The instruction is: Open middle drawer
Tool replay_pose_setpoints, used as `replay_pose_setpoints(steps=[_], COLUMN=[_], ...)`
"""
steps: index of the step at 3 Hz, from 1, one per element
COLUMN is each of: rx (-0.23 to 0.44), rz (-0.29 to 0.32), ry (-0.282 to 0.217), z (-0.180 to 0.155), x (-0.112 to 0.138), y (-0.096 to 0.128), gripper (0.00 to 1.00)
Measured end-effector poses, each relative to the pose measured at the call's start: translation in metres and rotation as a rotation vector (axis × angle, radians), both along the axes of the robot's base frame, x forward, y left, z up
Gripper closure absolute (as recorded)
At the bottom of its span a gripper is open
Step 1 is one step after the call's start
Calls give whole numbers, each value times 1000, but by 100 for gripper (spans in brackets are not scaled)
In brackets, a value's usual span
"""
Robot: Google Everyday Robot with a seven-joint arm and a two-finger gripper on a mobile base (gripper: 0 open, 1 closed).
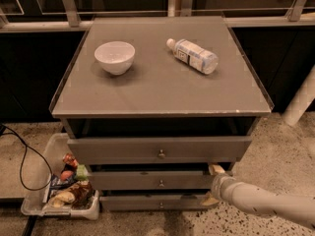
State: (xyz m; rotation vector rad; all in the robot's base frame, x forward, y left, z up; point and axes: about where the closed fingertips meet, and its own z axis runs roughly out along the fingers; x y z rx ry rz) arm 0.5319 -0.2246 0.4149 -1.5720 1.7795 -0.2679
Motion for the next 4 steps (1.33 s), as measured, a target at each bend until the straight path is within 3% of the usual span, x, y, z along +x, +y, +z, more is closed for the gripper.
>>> replay_pose_setpoints(steps=[1, 2, 4], rx=[75, 190, 190], rz=[46, 59, 59], ry=[-3, -60, -59], z=[-12, 27, 25], x=[4, 30, 30], y=[2, -15, -15], gripper=[0, 0, 0])
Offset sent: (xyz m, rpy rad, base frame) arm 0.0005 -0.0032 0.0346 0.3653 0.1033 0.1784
